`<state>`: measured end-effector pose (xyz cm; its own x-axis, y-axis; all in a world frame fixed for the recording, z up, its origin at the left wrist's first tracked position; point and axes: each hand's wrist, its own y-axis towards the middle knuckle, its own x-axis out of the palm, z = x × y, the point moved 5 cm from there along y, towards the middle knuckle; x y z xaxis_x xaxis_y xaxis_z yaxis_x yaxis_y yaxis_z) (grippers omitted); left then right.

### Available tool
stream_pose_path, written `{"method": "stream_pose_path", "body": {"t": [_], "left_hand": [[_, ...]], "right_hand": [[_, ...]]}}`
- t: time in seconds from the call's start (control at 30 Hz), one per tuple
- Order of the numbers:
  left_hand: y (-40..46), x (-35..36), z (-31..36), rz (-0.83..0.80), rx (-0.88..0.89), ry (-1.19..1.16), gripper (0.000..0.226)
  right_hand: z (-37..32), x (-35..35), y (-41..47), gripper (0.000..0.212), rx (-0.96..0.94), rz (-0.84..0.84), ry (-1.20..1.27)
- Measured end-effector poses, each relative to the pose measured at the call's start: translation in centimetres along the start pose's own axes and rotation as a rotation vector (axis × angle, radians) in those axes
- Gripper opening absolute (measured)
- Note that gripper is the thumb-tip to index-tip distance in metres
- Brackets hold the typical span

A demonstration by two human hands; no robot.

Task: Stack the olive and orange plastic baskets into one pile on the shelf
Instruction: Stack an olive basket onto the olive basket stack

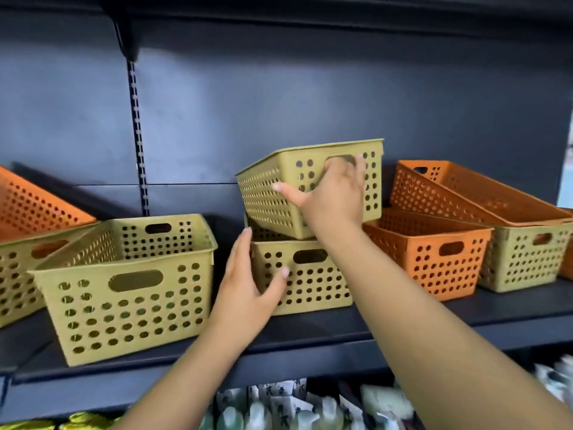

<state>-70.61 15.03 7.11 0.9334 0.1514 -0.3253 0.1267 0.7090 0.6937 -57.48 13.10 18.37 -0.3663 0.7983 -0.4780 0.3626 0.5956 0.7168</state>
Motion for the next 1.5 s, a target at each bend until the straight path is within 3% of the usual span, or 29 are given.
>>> {"method": "stream_pose_path", "body": {"t": [0.27,0.4,0.53,0.67,0.83,0.97,1.03,1.1,1.2,1.3,1.43,1.5], "left_hand": [[-0.8,1.6,-0.7,-0.019,-0.013,-0.093,0.082],[0.0,1.9,-2.2,-0.037,-0.156,-0.171,0.085],[0.3,2.5,-3.2,-0.132,-0.246,-0.141,0.084],[0.6,2.8,-3.6,-0.188,-0.204,-0.098,0.069],[1.1,3.0,-5.0,-0.203,-0.201,-0.105,0.062],[1.0,2.7,-4.8,-0.205,-0.209,-0.146,0.072],[0.7,2.4,-4.2,-0.192,-0.212,-0.145,0.061],[-0.3,1.7,-3.3,-0.165,-0.182,-0.038,0.051],[-3.6,-1.2,-1.4,-0.096,-0.065,0.243,0.043],[-6.8,-4.9,-0.1,-0.100,0.042,0.384,0.055],[-9.3,-10.9,-2.2,-0.036,0.021,0.527,0.080],[-10.1,-13.4,-3.4,-0.006,-0.009,0.598,0.080]], "right_hand": [[-1.0,3.7,-2.0,0.082,-0.134,-0.025,-0.137],[0.6,3.2,-2.7,0.071,-0.071,-0.052,-0.059],[1.8,2.0,-3.5,0.065,-0.201,-0.098,-0.197],[3.2,-1.0,-3.0,0.044,-0.319,0.064,0.019],[6.3,1.9,-1.8,0.058,-0.302,-0.168,-0.157],[6.6,2.0,-1.7,0.057,-0.332,-0.158,-0.239],[6.3,1.8,-1.5,0.055,-0.348,-0.201,-0.223],[5.8,1.4,-1.8,0.050,-0.378,-0.204,-0.164],[2.9,0.8,-3.7,0.046,-0.499,-0.057,0.070],[-1.3,0.8,-6.6,0.044,-0.616,0.024,0.389],[-6.8,3.7,-9.4,0.039,-0.659,-0.234,0.457],[-8.7,5.6,-9.8,0.046,-0.654,-0.403,0.384]]}}
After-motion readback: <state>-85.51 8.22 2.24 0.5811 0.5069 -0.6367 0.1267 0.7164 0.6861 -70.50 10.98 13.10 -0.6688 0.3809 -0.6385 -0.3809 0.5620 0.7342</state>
